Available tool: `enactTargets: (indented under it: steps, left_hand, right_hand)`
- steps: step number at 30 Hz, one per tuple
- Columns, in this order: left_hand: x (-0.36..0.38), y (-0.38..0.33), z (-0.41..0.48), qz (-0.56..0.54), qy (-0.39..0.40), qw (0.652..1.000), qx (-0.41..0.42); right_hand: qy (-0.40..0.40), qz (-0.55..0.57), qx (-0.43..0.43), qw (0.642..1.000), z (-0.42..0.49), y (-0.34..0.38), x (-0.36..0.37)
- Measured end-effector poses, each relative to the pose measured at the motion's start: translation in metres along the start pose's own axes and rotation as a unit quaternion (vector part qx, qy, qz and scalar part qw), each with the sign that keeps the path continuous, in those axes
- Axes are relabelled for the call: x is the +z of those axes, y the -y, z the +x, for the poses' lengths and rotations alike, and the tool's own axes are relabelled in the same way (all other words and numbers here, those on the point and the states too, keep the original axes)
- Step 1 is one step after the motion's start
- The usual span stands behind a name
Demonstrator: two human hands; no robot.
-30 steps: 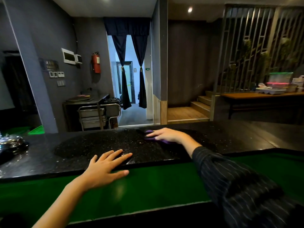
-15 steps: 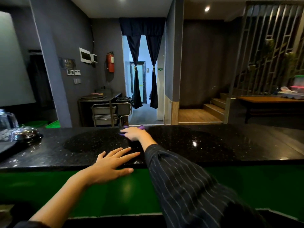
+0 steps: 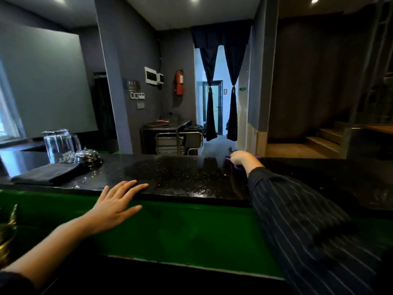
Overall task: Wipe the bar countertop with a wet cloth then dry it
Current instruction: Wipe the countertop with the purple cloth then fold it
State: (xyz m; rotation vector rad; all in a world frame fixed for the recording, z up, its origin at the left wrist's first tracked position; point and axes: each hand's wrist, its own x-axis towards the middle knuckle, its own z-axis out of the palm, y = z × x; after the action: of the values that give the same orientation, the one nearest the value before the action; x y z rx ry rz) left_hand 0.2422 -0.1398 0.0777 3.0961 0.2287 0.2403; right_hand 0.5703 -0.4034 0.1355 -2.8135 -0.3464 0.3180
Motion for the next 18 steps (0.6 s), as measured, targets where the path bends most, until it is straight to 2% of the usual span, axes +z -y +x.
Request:
enactTargets:
  steps: [1,3,8,13,15,18]
  left_hand:
    - [0.002,-0.002,0.001,-0.004,-0.009,1.0,-0.011]
    - [0.002,-0.005,0.0,-0.013,-0.018,1.0,-0.021]
    - [0.0,-0.008,0.001,0.004,0.009,0.999,-0.032]
    - [-0.004,-0.01,0.0,0.0,-0.003,0.999,-0.047]
    - [-0.004,-0.01,0.001,-0.011,-0.016,0.999,-0.045]
    - [-0.006,-0.009,-0.001,-0.041,-0.008,0.998,-0.044]
  right_hand:
    - [0.002,-0.001,0.032,0.999,0.011,0.014,0.009]
    - [0.009,0.001,0.042,0.999,0.022,0.046,0.027]
    - [0.043,-0.031,-0.148,0.988,0.049,0.153,0.063]
    - [0.136,-0.008,-0.351,0.926,-0.066,0.215,0.072]
    - [0.176,0.022,-0.39,0.903,-0.079,0.22,0.078]
    - [0.249,0.062,-0.388,0.885,-0.096,0.202,0.07]
